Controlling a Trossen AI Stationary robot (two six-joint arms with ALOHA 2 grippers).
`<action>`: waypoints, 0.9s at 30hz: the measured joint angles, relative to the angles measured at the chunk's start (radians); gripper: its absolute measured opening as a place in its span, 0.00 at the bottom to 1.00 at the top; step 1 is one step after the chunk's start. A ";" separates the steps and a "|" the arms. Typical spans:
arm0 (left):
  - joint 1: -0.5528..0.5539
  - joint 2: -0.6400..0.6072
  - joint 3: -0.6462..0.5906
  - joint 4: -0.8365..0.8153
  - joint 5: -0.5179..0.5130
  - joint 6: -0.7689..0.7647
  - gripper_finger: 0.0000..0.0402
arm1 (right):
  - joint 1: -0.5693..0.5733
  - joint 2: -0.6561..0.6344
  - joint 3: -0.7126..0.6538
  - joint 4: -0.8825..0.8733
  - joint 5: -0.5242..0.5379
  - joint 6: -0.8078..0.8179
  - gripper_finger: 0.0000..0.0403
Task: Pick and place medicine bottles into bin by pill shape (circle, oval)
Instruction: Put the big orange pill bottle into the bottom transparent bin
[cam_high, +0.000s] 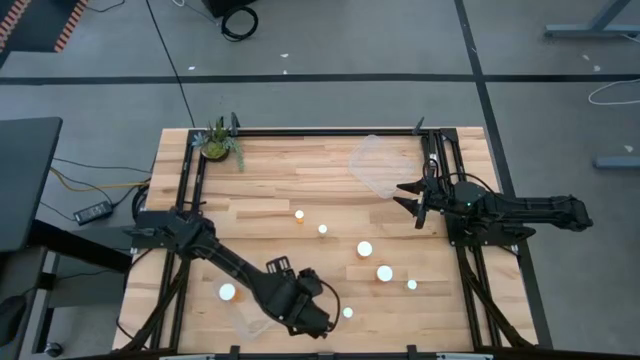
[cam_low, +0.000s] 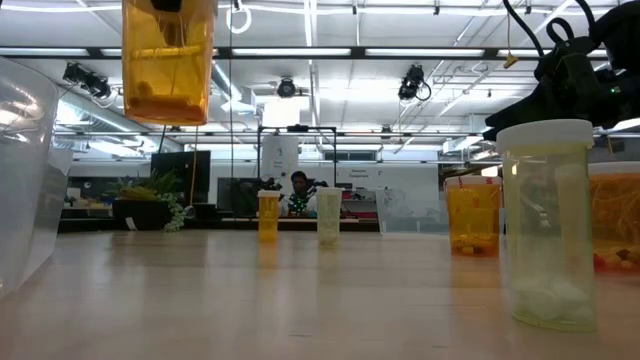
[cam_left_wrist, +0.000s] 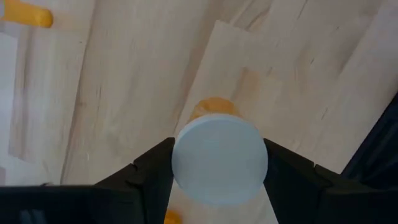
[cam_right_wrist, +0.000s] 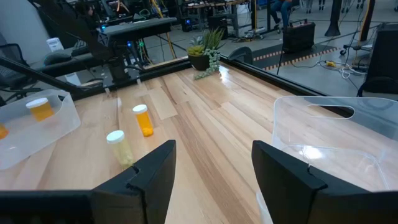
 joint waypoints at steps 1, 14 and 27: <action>-0.003 0.000 0.000 0.000 0.000 0.000 0.54 | 0.000 0.000 0.000 0.000 0.000 0.000 0.54; 0.006 -0.130 -0.146 0.001 -0.035 -0.024 0.54 | 0.000 0.000 0.000 0.000 0.000 0.000 0.54; -0.064 -0.342 -0.464 0.031 0.031 -0.352 0.56 | 0.000 0.000 0.000 0.000 0.000 0.000 0.54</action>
